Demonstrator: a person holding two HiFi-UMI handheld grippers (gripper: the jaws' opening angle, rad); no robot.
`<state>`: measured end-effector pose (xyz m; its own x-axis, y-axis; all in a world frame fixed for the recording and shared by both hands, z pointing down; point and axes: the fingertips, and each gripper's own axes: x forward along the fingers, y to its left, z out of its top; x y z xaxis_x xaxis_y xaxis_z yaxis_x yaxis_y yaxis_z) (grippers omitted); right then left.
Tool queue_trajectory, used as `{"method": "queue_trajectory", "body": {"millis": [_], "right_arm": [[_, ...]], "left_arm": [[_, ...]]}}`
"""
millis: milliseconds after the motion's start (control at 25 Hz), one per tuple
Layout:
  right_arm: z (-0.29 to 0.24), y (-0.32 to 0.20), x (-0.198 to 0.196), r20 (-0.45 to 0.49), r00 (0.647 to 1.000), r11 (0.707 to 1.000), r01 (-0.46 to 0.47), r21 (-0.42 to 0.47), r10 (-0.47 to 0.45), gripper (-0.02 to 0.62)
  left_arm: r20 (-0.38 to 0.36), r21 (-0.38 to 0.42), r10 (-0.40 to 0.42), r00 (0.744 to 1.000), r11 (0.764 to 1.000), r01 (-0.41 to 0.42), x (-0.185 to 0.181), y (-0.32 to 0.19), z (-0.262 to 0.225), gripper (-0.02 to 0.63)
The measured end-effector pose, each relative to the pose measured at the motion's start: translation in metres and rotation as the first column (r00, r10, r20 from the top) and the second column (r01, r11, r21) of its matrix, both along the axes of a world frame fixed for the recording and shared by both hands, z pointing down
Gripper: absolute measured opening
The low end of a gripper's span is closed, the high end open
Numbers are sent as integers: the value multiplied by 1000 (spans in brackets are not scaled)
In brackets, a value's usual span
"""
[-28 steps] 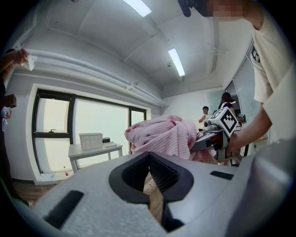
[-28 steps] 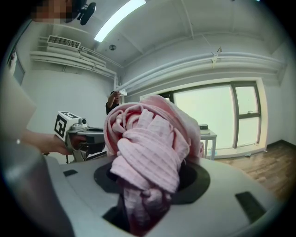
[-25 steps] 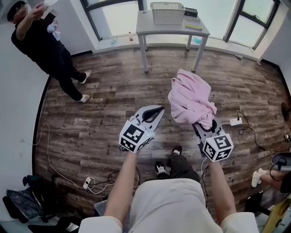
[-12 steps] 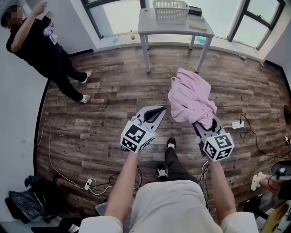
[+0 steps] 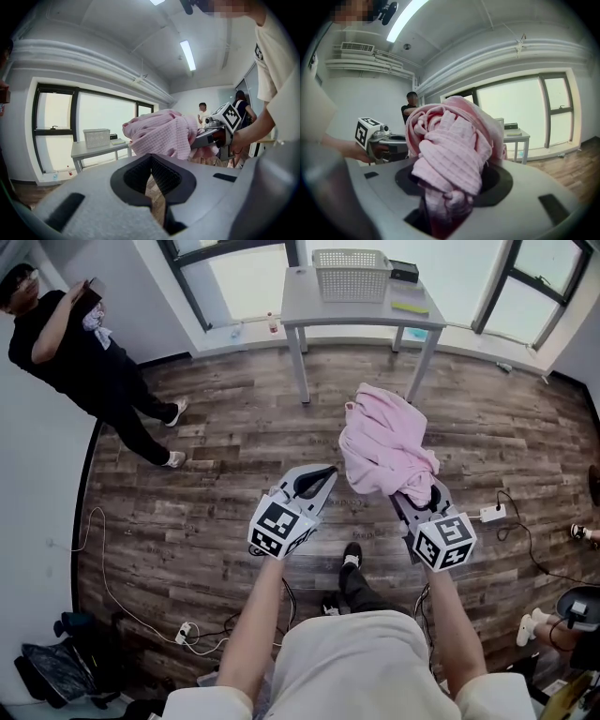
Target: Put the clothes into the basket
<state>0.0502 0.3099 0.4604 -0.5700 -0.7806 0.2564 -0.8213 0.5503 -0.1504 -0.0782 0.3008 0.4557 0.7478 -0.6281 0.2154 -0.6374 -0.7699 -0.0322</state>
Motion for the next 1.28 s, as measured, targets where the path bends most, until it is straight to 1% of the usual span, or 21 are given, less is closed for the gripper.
{"method": "queue_trajectory", "body": {"millis": [120, 200, 400, 720, 920, 1160, 1280], "right_arm": [[1, -42, -7, 17, 999, 999, 31, -27, -30, 238], [5, -58, -10, 11, 999, 998, 51, -35, -50, 238], [8, -79, -9, 16, 998, 998, 68, -13, -67, 238], [2, -103, -1, 7, 996, 996, 87, 8, -87, 238], [10, -102, -2, 9, 997, 997, 74, 18, -74, 238], [-1, -157, 7, 22, 998, 998, 66, 0, -66, 238], [3, -176, 3, 22, 998, 998, 62, -17, -61, 238]], "left_arm": [[-5, -12, -18, 1000, 1000, 18, 1, -49, -4, 14], [-1, -12, -15, 1000, 1000, 15, 8, -68, -4, 14], [1, 6, -30, 1000, 1000, 30, 13, -88, -3, 14], [5, 27, -32, 999, 999, 31, 25, -109, -8, 14], [-5, 40, -28, 1000, 999, 28, 23, -100, 0, 14], [11, 11, -27, 1000, 1000, 26, 30, -149, -7, 14], [15, -7, -23, 1000, 1000, 23, 26, -170, -2, 14]]}}
